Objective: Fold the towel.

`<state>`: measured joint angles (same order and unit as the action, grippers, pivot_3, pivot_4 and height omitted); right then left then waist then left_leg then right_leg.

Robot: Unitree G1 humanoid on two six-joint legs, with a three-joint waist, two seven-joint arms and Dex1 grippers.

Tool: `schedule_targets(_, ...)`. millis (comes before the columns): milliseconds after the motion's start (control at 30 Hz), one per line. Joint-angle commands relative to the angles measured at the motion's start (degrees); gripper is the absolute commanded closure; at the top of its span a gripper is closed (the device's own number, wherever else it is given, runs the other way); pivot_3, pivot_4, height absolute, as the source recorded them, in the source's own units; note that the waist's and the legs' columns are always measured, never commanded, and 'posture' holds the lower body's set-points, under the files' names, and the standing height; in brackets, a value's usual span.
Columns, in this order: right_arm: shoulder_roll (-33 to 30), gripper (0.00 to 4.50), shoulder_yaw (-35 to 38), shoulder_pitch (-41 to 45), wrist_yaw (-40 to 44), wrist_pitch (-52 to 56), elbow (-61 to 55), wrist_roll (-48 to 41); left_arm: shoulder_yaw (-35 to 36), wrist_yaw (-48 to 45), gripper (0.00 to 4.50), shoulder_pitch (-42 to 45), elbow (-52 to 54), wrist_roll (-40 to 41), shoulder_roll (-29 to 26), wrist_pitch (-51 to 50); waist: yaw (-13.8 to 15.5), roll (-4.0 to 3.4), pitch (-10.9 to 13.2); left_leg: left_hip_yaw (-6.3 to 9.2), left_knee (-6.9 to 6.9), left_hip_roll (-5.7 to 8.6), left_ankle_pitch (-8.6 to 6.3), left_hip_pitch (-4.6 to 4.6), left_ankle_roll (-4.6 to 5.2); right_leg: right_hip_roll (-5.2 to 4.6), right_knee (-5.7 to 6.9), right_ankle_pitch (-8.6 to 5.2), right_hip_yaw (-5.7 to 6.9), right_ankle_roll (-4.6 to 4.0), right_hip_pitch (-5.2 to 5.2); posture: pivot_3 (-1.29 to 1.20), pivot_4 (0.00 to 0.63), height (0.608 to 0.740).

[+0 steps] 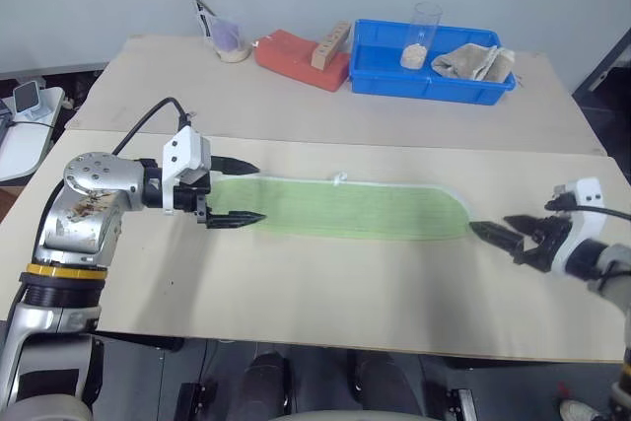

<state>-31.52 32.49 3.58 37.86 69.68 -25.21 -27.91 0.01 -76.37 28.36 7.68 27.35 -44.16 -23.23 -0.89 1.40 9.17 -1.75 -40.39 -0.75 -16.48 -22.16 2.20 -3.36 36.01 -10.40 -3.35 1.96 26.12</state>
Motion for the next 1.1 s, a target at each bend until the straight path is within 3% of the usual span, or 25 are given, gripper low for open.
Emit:
schedule_targets(33,3.8,0.05,2.6,0.3,-6.0,2.9,-3.3,-1.7,0.2,2.4,0.00,-1.0,6.3,3.2,1.6,-1.8,0.0,0.00,0.0,0.00,0.00,0.02,0.00,0.04,0.00,0.00,0.01,0.00,-0.01,0.00,-0.02,0.00,0.150,0.714)
schedule_targets(267,12.9,0.05,5.9,6.2,-13.5,8.4,0.7,-4.6,-1.9,2.4,0.00,-1.9,7.2,1.3,1.6,0.2,0.0,-0.03,0.0,-0.05,0.05,0.09,0.00,0.13,0.00,0.14,-0.02,-0.01,-0.05,-0.02,-0.04,0.00,0.150,0.714)
schedule_targets(567,16.3,0.05,8.1,12.3,-18.9,5.2,10.5,-5.9,-1.9,3.4,0.00,-4.4,7.4,-0.5,1.1,3.4,-0.2,-0.02,0.0,-0.17,0.07,0.08,0.00,0.18,0.00,0.15,-0.09,0.00,-0.07,-0.04,-0.11,0.00,0.150,0.714)
schedule_targets(667,16.2,0.84,8.2,12.7,-19.4,4.6,11.8,-7.0,-1.8,3.8,0.00,-4.6,7.4,-0.5,1.3,3.7,-0.2,-0.02,-0.1,-0.18,0.07,0.08,0.00,0.19,0.00,0.14,-0.11,0.00,-0.07,-0.04,-0.14,0.00,0.150,0.714)
schedule_targets(867,15.0,2.94,8.5,13.4,-21.0,1.9,14.0,-7.7,-1.7,4.4,0.00,-4.7,7.5,0.0,1.2,3.8,-0.3,-0.03,-0.1,-0.22,0.10,0.07,0.00,0.19,0.00,0.15,-0.11,0.00,-0.07,-0.04,-0.13,0.00,0.150,0.714)
schedule_targets(1000,10.8,4.31,8.9,12.6,-20.2,0.2,15.5,-7.6,-1.7,5.2,0.00,-4.3,7.8,0.6,1.5,3.1,-0.3,-0.04,-0.1,-0.23,0.12,0.07,0.00,0.17,0.00,0.13,-0.13,0.00,-0.07,-0.03,-0.11,0.00,0.150,0.714)
schedule_targets(1100,4.9,4.48,8.8,11.6,-17.9,-0.4,17.7,-7.4,-1.8,5.7,0.00,-4.0,8.0,0.8,1.6,2.7,0.1,-0.04,-0.1,-0.32,0.12,0.08,0.00,0.14,0.00,0.08,-0.17,-0.01,-0.07,-0.02,-0.11,0.00,0.150,0.714)
